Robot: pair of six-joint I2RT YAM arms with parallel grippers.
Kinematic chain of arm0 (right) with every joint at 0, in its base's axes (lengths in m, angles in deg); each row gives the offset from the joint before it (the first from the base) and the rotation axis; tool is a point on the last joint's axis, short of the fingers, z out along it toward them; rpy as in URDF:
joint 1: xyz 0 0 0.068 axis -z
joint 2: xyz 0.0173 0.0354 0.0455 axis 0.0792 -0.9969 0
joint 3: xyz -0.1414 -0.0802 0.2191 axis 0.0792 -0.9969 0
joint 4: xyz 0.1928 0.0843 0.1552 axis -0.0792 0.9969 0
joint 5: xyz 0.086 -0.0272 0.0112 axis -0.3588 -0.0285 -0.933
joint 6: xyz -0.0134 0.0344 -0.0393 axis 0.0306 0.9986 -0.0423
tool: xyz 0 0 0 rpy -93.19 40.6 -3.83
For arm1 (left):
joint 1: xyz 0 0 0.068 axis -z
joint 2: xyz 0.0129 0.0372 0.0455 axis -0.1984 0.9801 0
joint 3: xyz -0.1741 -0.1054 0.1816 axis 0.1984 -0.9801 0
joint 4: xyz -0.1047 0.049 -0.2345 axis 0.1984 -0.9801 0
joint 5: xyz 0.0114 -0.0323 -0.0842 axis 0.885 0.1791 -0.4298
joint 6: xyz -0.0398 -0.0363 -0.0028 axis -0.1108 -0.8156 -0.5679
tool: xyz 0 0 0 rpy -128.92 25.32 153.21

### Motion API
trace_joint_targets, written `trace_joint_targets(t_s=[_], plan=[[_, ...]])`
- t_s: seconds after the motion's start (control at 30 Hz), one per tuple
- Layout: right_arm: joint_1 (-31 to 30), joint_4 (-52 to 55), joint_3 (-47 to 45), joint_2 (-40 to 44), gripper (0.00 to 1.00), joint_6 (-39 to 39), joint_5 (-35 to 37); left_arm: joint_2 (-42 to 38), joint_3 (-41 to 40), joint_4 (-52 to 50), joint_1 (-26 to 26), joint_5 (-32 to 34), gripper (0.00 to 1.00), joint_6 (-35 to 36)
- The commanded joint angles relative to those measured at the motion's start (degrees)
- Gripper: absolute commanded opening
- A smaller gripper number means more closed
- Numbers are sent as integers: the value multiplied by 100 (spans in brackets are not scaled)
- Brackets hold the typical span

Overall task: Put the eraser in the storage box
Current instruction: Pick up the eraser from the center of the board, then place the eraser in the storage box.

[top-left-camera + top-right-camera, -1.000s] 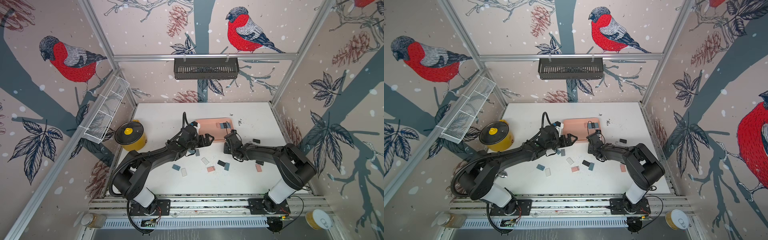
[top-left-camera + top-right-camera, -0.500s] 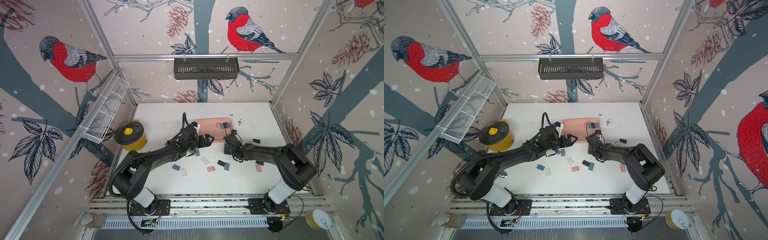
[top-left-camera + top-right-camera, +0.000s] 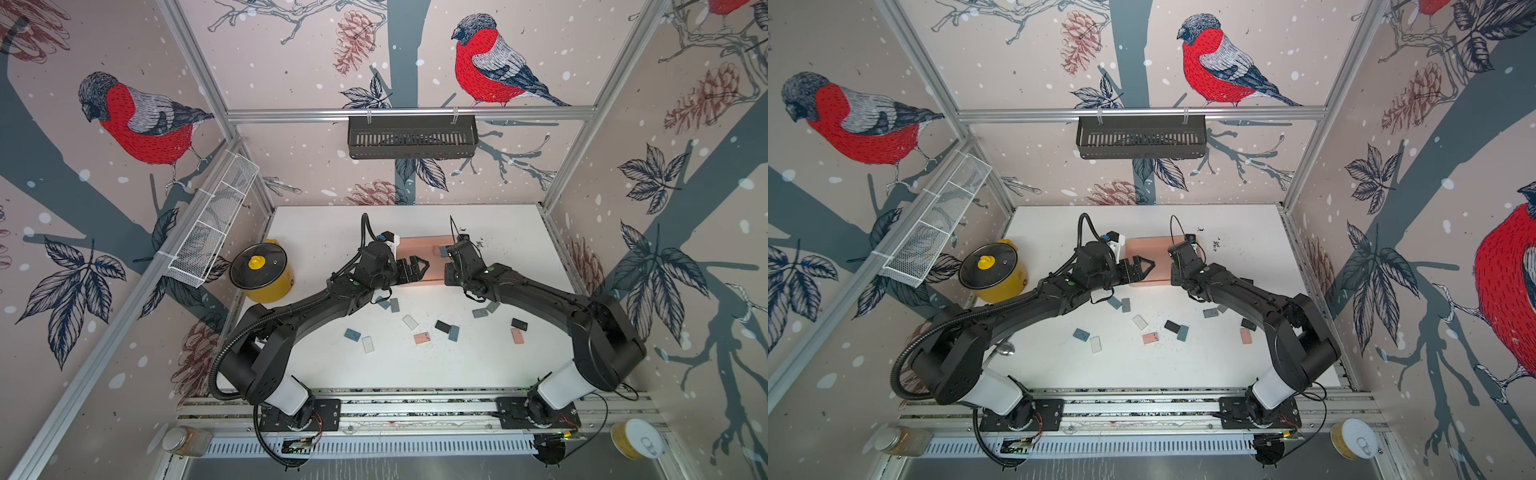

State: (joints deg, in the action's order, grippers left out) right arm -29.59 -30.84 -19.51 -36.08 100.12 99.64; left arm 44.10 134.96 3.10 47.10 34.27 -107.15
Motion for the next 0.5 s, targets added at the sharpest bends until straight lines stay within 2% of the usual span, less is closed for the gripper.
trace_joint_targets(t_s=[0.0,0.47], plan=[[96,143,428,-310,20,-292,-148,-80,52,175,-109,-190,98,-125],[275,66,2324,-2370,21,-766,-612,-257,-403,363,-568,-491,98,-286]])
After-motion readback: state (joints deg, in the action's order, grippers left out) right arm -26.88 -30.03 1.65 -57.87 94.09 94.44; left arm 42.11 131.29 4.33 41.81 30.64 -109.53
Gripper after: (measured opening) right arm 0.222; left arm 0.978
